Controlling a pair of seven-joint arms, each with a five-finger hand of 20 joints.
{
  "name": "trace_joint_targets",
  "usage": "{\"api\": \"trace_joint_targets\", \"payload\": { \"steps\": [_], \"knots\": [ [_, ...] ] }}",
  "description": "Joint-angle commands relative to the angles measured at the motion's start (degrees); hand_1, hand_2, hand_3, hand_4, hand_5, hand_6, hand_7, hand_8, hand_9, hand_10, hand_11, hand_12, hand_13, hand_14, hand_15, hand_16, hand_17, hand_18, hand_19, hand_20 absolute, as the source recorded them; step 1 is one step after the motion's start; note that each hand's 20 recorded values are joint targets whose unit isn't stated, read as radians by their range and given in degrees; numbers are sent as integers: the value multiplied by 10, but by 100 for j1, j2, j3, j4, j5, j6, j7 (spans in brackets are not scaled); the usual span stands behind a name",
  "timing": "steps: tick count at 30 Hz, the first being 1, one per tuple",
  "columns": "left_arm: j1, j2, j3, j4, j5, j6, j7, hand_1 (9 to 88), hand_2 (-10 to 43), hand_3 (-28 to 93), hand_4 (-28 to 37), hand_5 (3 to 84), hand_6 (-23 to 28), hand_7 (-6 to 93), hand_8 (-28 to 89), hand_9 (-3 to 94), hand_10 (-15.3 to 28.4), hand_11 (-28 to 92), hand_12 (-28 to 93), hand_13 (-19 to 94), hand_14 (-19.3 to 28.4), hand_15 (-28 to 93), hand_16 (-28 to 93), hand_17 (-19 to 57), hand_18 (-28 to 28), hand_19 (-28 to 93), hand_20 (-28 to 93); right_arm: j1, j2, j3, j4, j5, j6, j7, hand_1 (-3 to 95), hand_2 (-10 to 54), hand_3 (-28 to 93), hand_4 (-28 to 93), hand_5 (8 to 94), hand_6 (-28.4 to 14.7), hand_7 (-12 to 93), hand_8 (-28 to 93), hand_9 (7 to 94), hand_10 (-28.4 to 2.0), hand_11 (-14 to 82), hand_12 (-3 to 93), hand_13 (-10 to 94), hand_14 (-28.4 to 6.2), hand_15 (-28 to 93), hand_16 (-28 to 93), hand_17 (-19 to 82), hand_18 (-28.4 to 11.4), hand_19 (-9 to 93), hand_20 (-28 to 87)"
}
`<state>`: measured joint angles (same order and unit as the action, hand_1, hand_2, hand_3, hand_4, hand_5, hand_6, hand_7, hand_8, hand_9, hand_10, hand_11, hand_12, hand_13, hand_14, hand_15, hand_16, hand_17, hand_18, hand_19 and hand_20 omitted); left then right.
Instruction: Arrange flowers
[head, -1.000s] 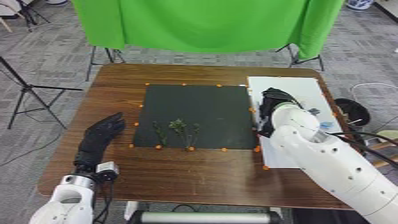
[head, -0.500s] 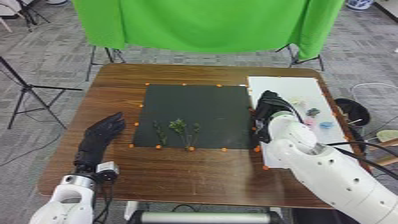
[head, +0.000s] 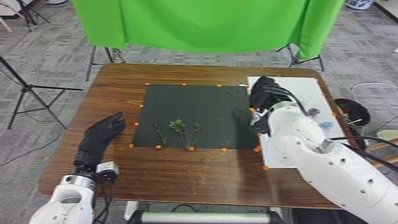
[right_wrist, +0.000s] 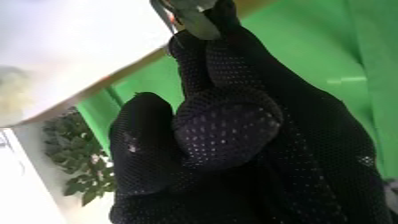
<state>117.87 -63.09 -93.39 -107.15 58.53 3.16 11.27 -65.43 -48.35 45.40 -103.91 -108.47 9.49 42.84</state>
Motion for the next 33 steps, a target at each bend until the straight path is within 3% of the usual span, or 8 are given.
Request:
{"api": "trace_joint_targets", "payload": {
  "steps": [1,19,33],
  "knots": [
    [119,23,4,-8,-4,-23,-114,262,-95,706,-228,439,25,114,-67,418,124,153,109,345,144,97,-4,73,92,19,161,-88,-165,129,-387,-92,356,18,594,-95,641,20,741,-50,351,180,927,-112,191,459,937,4,560,256,762,-23,817,469],
    [191,6,-24,-41,19,-55,-143,260,-95,707,-229,439,25,112,-67,418,124,153,109,345,144,97,-4,73,92,19,161,-854,-833,260,-544,535,1692,-143,608,-95,633,14,741,-61,372,158,936,-120,206,376,937,-5,548,174,799,-5,772,429],
    [226,-15,-52,-54,26,-95,-192,260,-95,707,-229,438,25,111,-67,417,124,152,109,344,144,96,-4,73,92,18,161,-1212,-996,145,-469,394,1649,-33,621,-95,621,2,723,-63,415,133,937,-121,195,346,937,-9,536,162,798,-12,767,409]
  ]
}}
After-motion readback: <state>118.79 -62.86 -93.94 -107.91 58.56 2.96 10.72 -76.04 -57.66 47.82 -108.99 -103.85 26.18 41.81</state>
